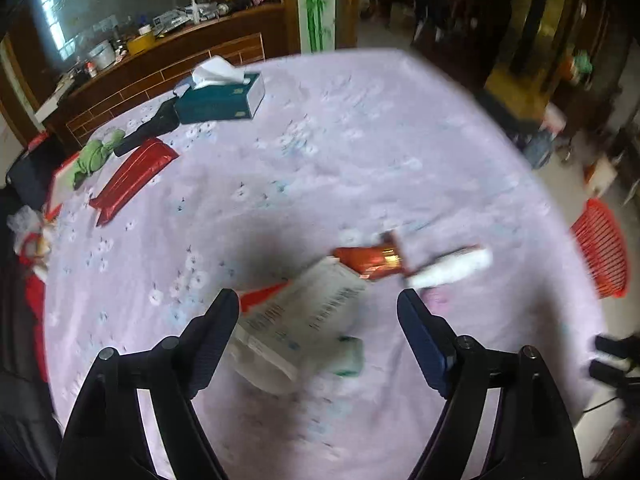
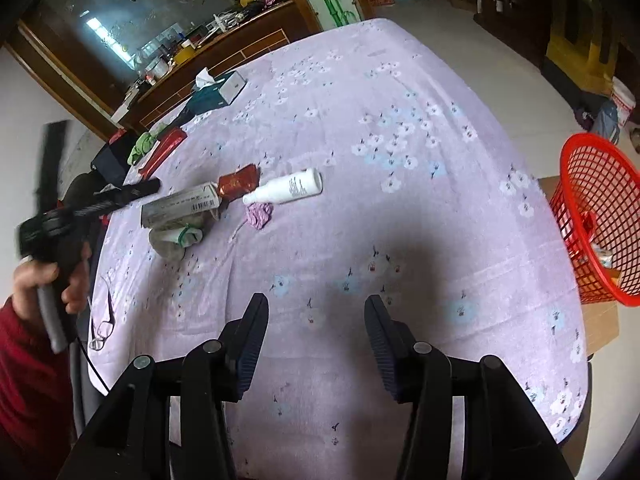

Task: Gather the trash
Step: 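Grasp white medicine box with left gripper while right gripper grasps white spray bottle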

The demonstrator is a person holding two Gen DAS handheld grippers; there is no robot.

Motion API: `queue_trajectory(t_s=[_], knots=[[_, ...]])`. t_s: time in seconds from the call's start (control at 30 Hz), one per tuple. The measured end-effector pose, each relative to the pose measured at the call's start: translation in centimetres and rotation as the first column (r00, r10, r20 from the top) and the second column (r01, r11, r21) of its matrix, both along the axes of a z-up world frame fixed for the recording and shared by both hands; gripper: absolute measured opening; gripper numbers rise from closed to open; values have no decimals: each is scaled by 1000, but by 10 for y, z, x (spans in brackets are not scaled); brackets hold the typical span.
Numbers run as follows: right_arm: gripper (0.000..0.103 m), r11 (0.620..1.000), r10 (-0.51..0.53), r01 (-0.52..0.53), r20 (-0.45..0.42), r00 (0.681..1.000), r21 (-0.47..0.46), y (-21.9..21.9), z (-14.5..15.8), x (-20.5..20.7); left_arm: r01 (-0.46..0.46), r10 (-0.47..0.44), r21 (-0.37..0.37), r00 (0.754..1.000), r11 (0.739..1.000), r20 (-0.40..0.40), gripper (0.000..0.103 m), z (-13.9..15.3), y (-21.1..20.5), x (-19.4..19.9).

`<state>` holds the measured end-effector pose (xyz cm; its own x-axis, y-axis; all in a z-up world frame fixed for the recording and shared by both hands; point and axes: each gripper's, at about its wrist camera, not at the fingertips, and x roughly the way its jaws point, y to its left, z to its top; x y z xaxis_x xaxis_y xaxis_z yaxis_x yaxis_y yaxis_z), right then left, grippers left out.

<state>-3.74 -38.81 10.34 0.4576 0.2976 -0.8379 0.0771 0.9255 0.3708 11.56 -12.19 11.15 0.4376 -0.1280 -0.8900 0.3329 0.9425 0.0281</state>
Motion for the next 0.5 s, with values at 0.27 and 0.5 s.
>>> queue_trajectory(t_s=[0.27,0.5], knots=[[57,999,-36,36,2,999,-30,-6,7,6,153,-150,5,977,988,-154,80,-44,-5,8],[57,999,8,-8,7,1000,-47,4,10,32,182,-176,63,980,981,-93,49,-55,-10,-9]])
